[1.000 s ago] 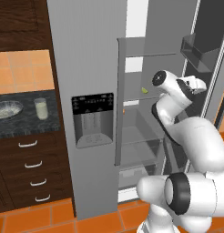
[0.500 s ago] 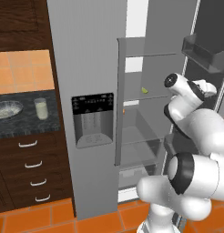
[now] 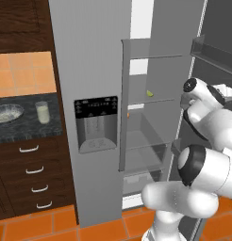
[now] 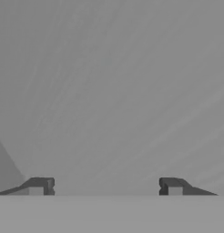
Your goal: Grab a lemon wedge from the fridge and one ice cube from the ice bowl, and put them in the glass of lemonade.
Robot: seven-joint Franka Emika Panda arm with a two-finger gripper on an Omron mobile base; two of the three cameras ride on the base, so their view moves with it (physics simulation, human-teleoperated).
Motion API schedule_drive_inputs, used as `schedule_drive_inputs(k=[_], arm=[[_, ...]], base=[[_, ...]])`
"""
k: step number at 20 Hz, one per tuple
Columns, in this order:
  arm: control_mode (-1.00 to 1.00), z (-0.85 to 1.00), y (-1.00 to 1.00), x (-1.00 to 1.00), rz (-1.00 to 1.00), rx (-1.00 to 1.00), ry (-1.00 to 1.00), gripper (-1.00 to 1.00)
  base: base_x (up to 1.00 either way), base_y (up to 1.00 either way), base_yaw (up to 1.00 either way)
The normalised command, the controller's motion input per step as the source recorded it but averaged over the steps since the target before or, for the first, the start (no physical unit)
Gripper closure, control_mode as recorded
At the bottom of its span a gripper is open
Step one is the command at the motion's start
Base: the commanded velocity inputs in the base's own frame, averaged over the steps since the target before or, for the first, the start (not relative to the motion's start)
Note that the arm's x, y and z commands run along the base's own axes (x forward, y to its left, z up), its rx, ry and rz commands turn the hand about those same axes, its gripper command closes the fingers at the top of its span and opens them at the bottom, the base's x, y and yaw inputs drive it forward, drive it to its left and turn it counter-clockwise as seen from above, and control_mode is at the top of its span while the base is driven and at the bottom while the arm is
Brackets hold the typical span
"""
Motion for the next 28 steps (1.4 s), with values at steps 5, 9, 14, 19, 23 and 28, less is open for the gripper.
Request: schedule_drive_inputs(k=[5, 9, 14, 19, 23, 28], arm=[[-1.00, 0.52, 0.54, -0.01, 0.00, 0.00, -0.02, -1.00], [-1.00, 0.47, 1.00, 0.00, 0.00, 0.01, -0.03, -1.00], [-1.00, 0.00, 1.00, 0.08, 0.00, 0.25, -0.24, -1.00], [-1.00, -0.16, 1.00, 0.08, 0.00, 0.42, -0.25, -1.00], [-1.00, -0.44, 0.74, -0.09, 0.09, 0.56, -0.19, -1.00], [-1.00, 0.21, 0.09, -0.78, 0.36, 0.31, 0.00, -1.00]], base=[[0.00, 0.00, 0.00], [0.00, 0.00, 0.00], [0.00, 0.00, 0.00], [0.00, 0.00, 0.00], [0.00, 0.00, 0.00], [0.00, 0.00, 0.00]])
